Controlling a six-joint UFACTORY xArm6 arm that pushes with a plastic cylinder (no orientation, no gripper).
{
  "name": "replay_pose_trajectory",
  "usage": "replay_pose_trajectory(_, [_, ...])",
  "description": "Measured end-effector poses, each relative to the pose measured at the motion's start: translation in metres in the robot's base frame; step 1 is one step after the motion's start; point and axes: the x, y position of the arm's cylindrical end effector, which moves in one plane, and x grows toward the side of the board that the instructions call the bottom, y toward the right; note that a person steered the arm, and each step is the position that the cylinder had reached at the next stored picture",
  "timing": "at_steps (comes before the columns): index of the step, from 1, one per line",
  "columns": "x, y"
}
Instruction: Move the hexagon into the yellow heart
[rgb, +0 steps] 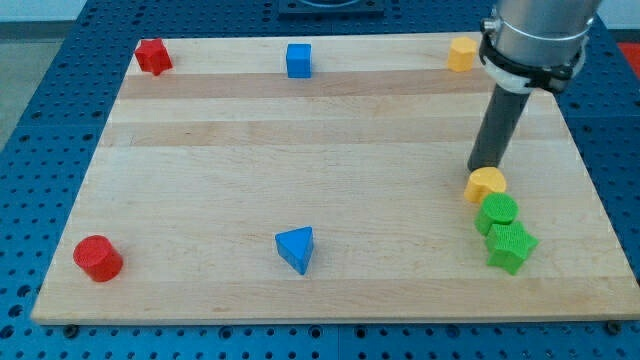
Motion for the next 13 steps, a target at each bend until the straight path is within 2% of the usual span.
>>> replay_pose_trajectory(1, [0.003,0.004])
replay_pose_trajectory(2, [-0.029,0.013])
replay_pose_trajectory(3, [-0.079,0.067])
replay_pose_trajectory(4, [-0.146,0.097])
replay_pose_trajectory(5, [-0.229,0.097])
replay_pose_trajectory(6, [-0.263,0.057])
replay_pose_trajectory(7, [-0.228,0.021])
replay_pose_trajectory(8, [-0.160,0.021])
replay_pose_trajectory(9, [-0.124,0.028])
replay_pose_trajectory(11, [-0.220,0.022])
replay_pose_trajectory(12, [-0.189,-0.009])
replay_pose_trajectory(13, [-0.112,-0.005])
